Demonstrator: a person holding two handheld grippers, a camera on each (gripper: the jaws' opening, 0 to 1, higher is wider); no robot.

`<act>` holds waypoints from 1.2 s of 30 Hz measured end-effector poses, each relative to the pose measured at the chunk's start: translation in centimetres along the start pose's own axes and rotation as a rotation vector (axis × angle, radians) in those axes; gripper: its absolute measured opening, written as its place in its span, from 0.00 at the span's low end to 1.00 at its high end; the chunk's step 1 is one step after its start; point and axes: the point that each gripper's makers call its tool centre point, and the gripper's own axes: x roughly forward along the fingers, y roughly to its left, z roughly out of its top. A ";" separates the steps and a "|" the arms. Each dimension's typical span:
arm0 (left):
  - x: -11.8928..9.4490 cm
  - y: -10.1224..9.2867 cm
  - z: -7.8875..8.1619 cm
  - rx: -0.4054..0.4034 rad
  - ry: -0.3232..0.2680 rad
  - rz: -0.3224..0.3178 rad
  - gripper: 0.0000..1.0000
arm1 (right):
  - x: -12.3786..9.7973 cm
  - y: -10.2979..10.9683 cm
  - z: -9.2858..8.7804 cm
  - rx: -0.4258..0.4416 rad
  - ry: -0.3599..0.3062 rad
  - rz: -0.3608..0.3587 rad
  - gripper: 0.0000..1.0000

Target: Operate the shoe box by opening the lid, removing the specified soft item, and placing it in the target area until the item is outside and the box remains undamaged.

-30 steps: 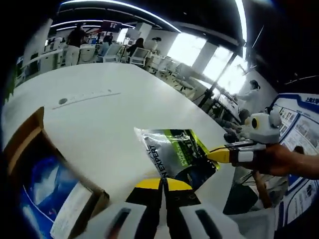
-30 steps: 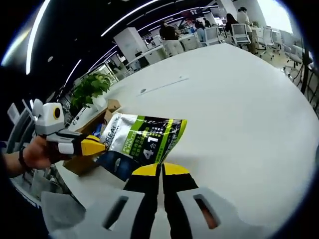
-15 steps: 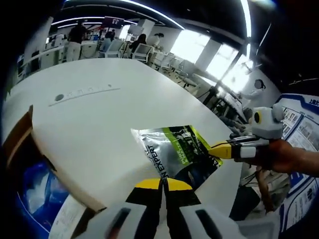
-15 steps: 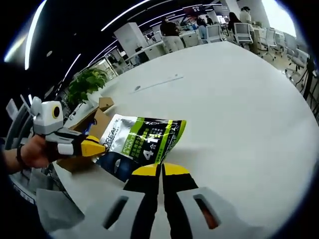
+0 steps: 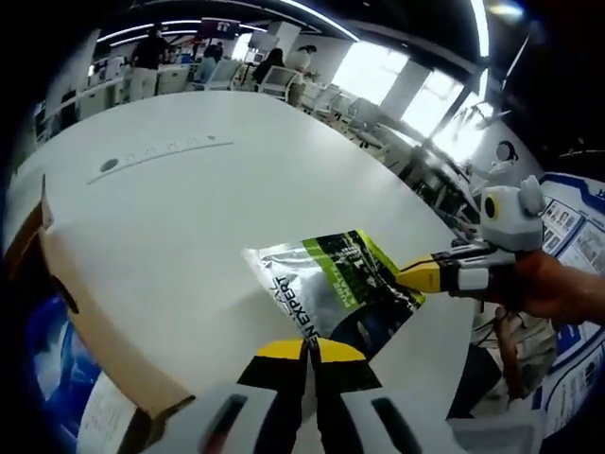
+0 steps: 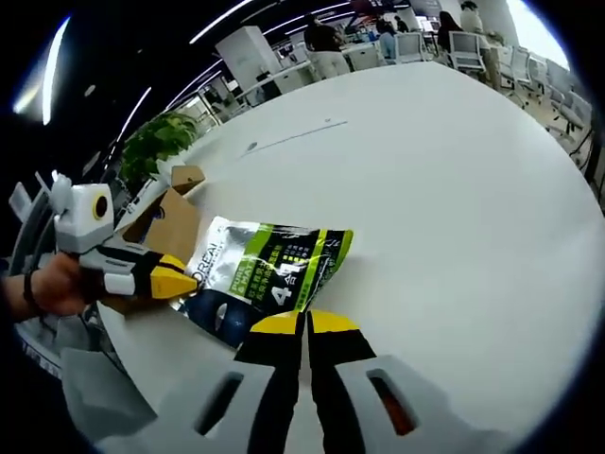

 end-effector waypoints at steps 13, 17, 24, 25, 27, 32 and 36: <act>2.1 1.1 0.6 -0.030 0.013 0.030 0.02 | 1.4 -2.0 1.1 0.027 0.011 -0.017 0.01; 2.4 1.4 0.7 -0.035 0.015 0.051 0.03 | 1.9 -2.3 1.6 0.029 0.015 -0.016 0.01; 2.9 2.3 0.9 -0.039 0.025 0.077 0.06 | 2.5 -2.9 2.3 0.023 0.013 -0.028 0.01; 2.9 2.4 0.9 -0.038 0.028 0.081 0.06 | 2.5 -3.0 2.4 0.025 0.011 -0.030 0.01; 2.8 2.5 0.9 -0.041 0.023 0.083 0.05 | 2.5 -2.8 2.5 0.033 0.002 -0.025 0.01; 2.7 2.6 0.9 -0.035 0.027 0.091 0.06 | 2.7 -2.6 2.3 0.019 0.013 -0.023 0.01; 2.6 2.7 0.9 -0.030 0.028 0.100 0.06 | 2.6 -2.5 2.2 0.019 0.016 -0.022 0.01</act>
